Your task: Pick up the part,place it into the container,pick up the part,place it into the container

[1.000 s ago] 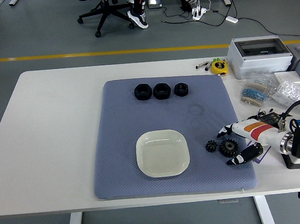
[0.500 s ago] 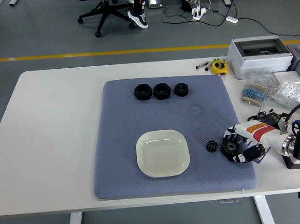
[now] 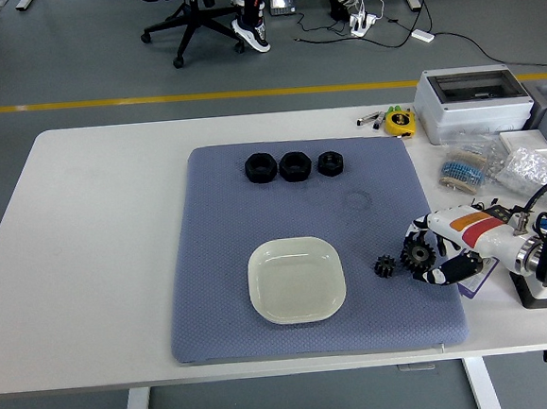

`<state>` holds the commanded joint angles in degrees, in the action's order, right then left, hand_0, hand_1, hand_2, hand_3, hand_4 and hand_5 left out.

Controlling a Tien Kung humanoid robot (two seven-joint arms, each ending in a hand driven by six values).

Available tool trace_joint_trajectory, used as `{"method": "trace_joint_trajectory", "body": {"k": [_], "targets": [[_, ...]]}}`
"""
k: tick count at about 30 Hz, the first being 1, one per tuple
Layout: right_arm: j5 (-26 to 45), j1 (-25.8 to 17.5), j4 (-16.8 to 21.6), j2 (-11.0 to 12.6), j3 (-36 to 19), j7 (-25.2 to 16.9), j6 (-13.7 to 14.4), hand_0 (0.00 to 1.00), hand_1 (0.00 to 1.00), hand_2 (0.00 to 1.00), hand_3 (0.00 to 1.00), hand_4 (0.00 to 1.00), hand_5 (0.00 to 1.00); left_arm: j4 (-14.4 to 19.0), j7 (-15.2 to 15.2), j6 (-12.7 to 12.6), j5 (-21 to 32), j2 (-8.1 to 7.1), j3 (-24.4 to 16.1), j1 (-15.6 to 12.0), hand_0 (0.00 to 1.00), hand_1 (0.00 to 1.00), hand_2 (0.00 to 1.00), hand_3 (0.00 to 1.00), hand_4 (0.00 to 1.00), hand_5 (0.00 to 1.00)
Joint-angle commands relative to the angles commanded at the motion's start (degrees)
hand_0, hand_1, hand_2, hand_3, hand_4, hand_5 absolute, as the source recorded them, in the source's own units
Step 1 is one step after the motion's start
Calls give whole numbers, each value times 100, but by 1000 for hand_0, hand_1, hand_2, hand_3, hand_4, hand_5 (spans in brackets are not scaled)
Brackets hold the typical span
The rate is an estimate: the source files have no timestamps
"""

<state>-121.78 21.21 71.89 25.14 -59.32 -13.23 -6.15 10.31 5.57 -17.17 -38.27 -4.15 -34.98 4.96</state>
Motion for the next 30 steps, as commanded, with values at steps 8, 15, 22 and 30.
{"method": "trace_joint_trajectory", "body": {"k": [8, 15, 22, 30], "targets": [[-67, 5, 536, 7, -179, -7, 79, 157, 293, 416, 478, 460, 189, 0, -6, -6, 32, -10, 30, -10, 696, 654, 694, 567, 650, 578], [-242, 142, 665, 47, -246, 41, -39, 165, 298, 419, 482, 459, 184, 0, -22, -13, 104, -7, 77, 18, 695, 655, 695, 567, 650, 579], [-223, 201, 626, 78, -296, 151, -270, 171, 303, 424, 484, 462, 194, 0, -22, -15, 89, -9, 62, 21, 695, 655, 695, 568, 650, 578], [-200, 152, 571, 121, -349, 228, -413, 178, 315, 431, 488, 478, 197, 0, 2, -17, 5, 3, -7, 5, 694, 656, 695, 567, 649, 578]]}}
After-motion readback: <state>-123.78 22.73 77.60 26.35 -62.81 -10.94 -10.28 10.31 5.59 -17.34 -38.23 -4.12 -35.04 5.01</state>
